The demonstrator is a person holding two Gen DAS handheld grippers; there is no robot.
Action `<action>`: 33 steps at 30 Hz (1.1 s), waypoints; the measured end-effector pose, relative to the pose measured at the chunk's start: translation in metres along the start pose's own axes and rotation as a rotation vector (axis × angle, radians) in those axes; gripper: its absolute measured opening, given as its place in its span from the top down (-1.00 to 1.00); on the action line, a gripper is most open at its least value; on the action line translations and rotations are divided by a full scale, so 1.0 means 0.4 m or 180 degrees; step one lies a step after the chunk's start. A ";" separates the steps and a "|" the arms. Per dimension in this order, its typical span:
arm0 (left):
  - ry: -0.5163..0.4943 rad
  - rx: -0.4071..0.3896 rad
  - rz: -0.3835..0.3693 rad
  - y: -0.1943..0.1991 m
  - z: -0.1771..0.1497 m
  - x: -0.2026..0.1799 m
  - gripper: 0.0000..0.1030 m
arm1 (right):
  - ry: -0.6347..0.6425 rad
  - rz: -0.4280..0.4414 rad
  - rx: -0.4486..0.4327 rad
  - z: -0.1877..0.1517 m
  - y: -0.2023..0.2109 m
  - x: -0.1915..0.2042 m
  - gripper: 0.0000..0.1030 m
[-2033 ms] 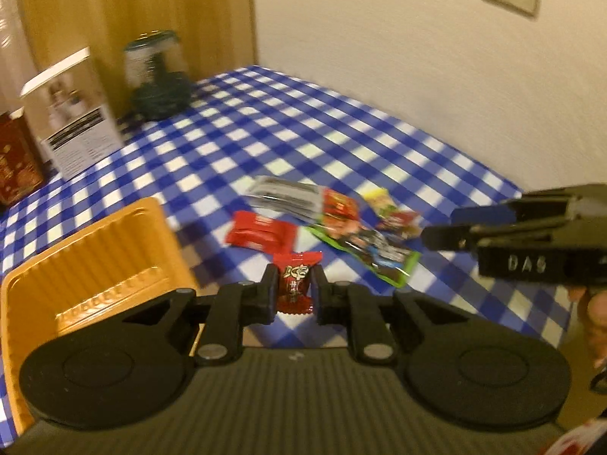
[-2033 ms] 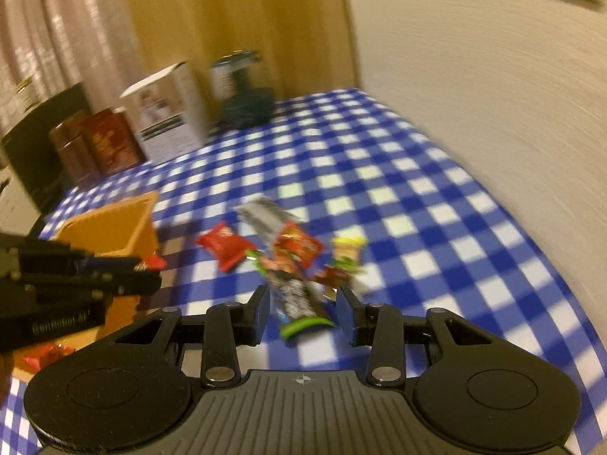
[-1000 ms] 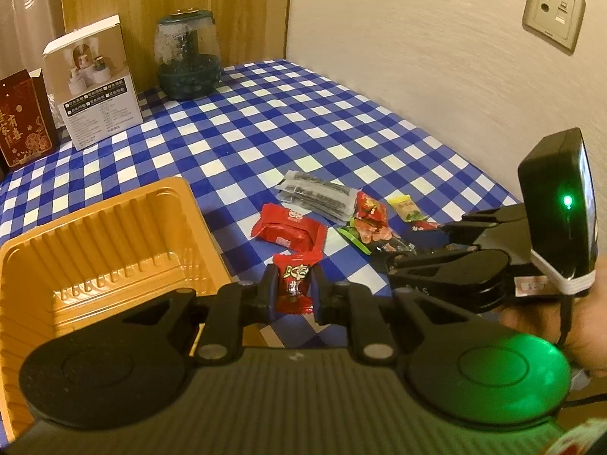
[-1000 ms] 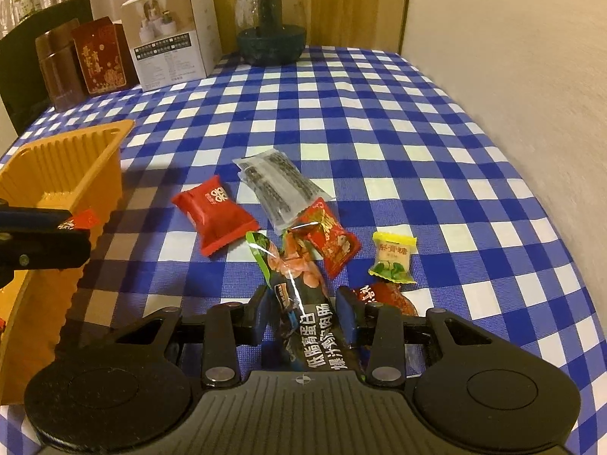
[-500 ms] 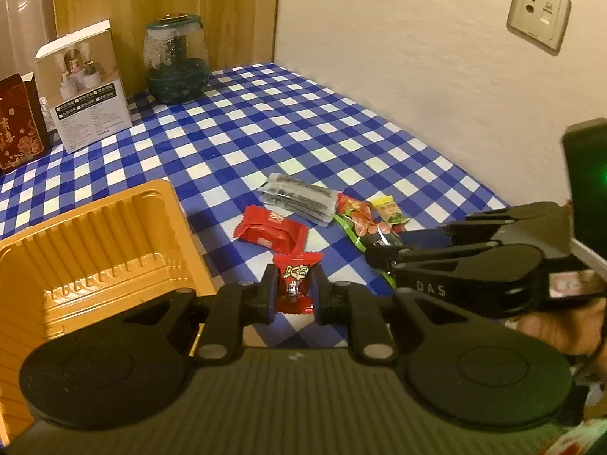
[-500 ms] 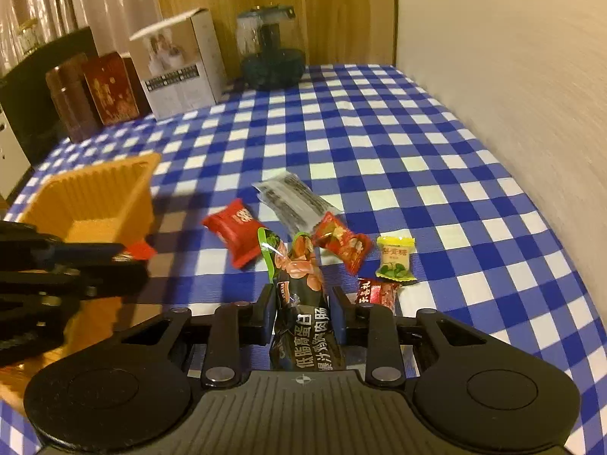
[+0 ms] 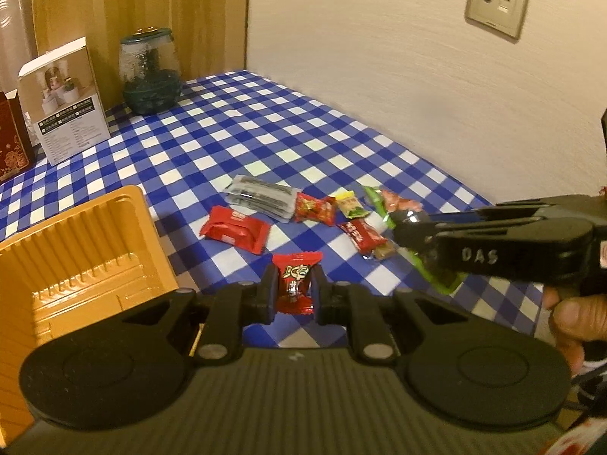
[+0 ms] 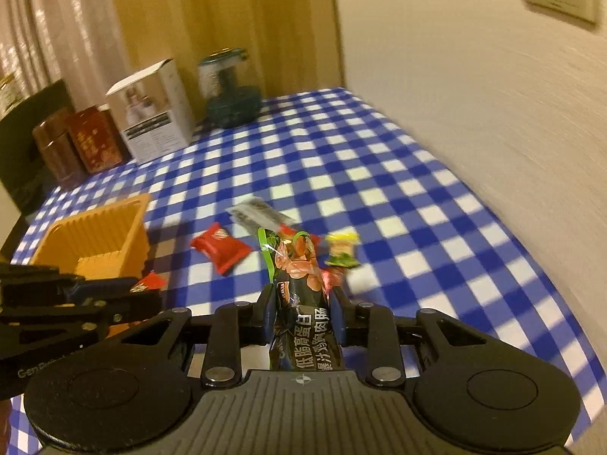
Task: Organize snacks
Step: 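Grasp the dark jerky stick with the right tool while the left tool holds its candy, then carry both snacks over the orange tray and open the left tool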
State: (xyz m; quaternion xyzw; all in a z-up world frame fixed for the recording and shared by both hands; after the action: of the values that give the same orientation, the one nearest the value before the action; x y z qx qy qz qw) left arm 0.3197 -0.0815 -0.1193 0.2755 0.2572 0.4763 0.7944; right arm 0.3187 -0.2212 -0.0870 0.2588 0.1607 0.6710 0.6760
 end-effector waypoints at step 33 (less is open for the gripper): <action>0.0083 -0.0144 0.0158 0.197 -0.081 -0.032 0.70 | 0.0103 0.0241 -0.0212 -0.039 0.149 0.156 0.42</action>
State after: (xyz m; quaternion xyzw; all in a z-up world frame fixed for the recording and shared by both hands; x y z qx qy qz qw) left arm 0.2443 -0.0557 -0.0869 0.2576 0.2498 0.5051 0.7849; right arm 0.2640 -0.1594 -0.0579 0.2312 0.1394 0.7052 0.6556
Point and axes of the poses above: each gripper's, at about its wrist camera, not at the fingertips, and y roughly against the way its jaws point, x to its left, z to its top, the point moved 10 cm from there along -y, roughly the way its jaws point, and after that the axes turned 7 degrees about -z, right-handed, at the moved point
